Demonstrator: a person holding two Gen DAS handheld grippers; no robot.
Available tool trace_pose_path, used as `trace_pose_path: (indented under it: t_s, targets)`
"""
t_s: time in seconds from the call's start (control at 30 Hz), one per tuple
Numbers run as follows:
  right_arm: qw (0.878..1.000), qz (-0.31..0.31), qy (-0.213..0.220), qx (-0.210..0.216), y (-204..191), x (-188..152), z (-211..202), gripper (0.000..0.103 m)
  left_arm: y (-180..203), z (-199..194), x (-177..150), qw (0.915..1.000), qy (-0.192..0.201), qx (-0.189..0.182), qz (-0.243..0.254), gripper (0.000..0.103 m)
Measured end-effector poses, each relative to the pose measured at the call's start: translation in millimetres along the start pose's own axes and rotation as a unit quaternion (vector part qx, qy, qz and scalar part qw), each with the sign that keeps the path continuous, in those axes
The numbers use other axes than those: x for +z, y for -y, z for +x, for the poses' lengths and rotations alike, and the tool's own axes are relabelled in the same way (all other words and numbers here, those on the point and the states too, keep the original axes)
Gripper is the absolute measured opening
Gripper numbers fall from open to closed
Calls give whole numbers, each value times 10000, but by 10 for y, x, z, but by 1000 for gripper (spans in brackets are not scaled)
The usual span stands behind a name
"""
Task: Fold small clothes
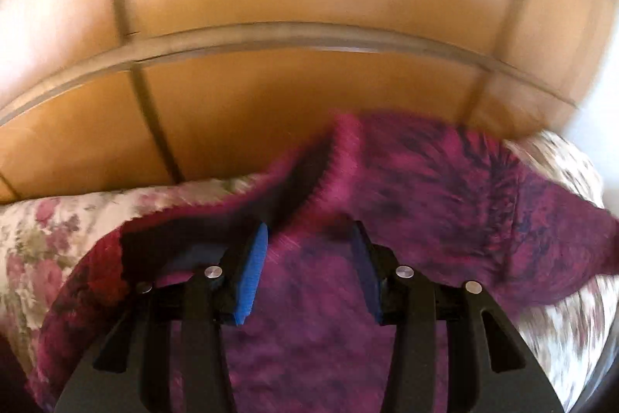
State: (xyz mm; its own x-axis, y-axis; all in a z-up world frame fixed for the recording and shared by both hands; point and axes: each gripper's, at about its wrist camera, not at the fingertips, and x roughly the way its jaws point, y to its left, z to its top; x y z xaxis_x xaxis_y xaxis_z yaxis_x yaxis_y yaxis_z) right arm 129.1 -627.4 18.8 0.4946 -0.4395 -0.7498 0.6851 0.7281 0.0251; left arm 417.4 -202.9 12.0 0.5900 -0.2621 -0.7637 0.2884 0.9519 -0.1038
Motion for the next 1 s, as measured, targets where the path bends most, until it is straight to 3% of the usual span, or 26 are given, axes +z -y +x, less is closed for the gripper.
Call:
trace_pose_path:
  t_s: [0.1, 0.2, 0.27, 0.3, 0.4, 0.47, 0.53, 0.67, 0.8, 0.83, 0.9, 1.0]
  targets:
    - [9996, -74, -156, -229, -53, 104, 238, 11, -212, -79, 30, 9994, 57, -44, -338, 44]
    - [9971, -315, -194, -670, -142, 146, 479, 11, -394, -270, -135, 9993, 155, 47, -346, 44]
    - [9961, -299, -195, -806, -143, 150, 540, 33, -529, -409, -298, 9990, 210, 97, -376, 44]
    - [9961, -262, -169, -827, -140, 150, 540, 54, -620, -483, -383, 9987, 214, 97, -446, 45]
    - [9963, -264, 132, -801, -230, 76, 344, 74, -1044, -695, -692, 9960, 192, 56, -875, 57]
    - [9969, -487, 302, -537, -395, -35, 132, 86, -1427, -916, -972, 9922, 231, 89, -1221, 57]
    - [9952, -785, 549, -207, -645, -193, -145, 91, -1722, -1101, -1173, 9882, 279, 301, -1473, 57]
    - [9860, -1338, 680, 729, -1231, -559, -586, 95, -2493, -1504, -1647, 9716, 370, 663, -2242, 57]
    - [9608, -2055, 551, 1778, -1986, -1054, -944, 95, -2959, -1853, -1966, 9580, 531, 804, -2700, 59]
    - [9520, -2225, 453, 2052, -2217, -1227, -1030, 95, -3043, -1944, -2024, 9547, 593, 895, -2775, 62]
    - [9435, -2329, 295, 2338, -2474, -1433, -1099, 95, -3251, -2170, -2174, 9476, 821, 685, -3012, 71]
    - [9293, -2466, 24, 2751, -2875, -1774, -1209, 95, -3521, -2257, -2317, 9408, 778, 1106, -3108, 78]
